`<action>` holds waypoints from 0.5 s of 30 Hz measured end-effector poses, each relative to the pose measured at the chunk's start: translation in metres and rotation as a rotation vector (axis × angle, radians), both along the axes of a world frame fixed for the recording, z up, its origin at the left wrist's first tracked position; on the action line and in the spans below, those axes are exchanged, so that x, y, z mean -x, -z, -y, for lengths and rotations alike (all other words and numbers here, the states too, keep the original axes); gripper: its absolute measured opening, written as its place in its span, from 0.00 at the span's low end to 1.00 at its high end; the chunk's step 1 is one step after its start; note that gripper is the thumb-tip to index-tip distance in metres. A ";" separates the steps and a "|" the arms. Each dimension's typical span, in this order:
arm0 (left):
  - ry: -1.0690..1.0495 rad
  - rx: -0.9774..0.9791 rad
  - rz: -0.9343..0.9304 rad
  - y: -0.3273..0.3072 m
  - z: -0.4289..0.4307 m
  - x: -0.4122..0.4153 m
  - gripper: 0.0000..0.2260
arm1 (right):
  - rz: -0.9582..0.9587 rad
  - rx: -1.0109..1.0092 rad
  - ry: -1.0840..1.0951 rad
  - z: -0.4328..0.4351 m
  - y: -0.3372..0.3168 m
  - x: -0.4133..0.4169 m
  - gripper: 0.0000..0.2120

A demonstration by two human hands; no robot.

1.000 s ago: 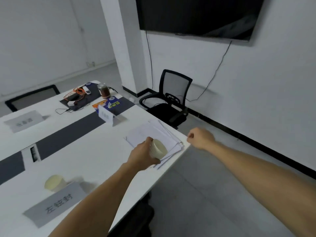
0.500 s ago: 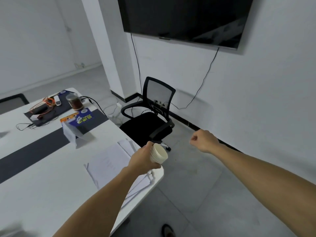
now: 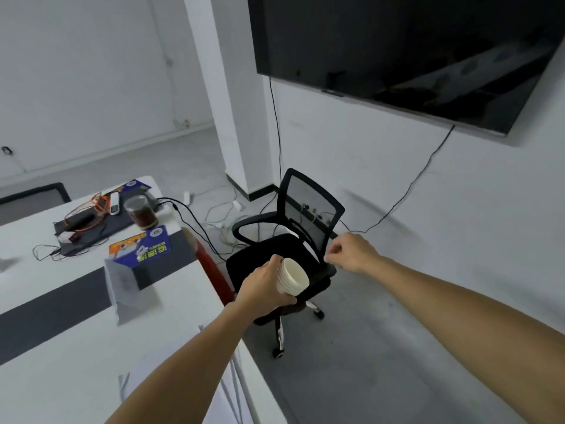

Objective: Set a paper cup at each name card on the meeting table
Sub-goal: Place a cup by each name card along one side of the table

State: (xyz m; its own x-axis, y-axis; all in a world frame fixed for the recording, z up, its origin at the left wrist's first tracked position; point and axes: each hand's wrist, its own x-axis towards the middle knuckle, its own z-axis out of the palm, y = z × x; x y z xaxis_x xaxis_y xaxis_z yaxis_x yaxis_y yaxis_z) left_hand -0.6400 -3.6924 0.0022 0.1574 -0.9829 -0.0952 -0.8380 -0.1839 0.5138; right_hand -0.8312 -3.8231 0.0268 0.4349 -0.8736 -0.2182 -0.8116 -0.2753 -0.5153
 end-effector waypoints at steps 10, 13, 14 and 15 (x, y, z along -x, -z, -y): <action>-0.314 0.019 -0.023 0.013 0.113 -0.050 0.36 | 0.057 -0.167 -0.384 0.146 0.021 -0.118 0.11; -0.440 0.036 -0.051 0.016 0.128 -0.059 0.35 | 0.043 -0.213 -0.499 0.171 0.028 -0.157 0.11; -0.473 0.036 -0.056 0.017 0.127 -0.061 0.35 | 0.043 -0.226 -0.527 0.174 0.029 -0.167 0.11; -0.525 0.029 -0.062 0.019 0.124 -0.065 0.35 | 0.039 -0.256 -0.574 0.176 0.030 -0.182 0.11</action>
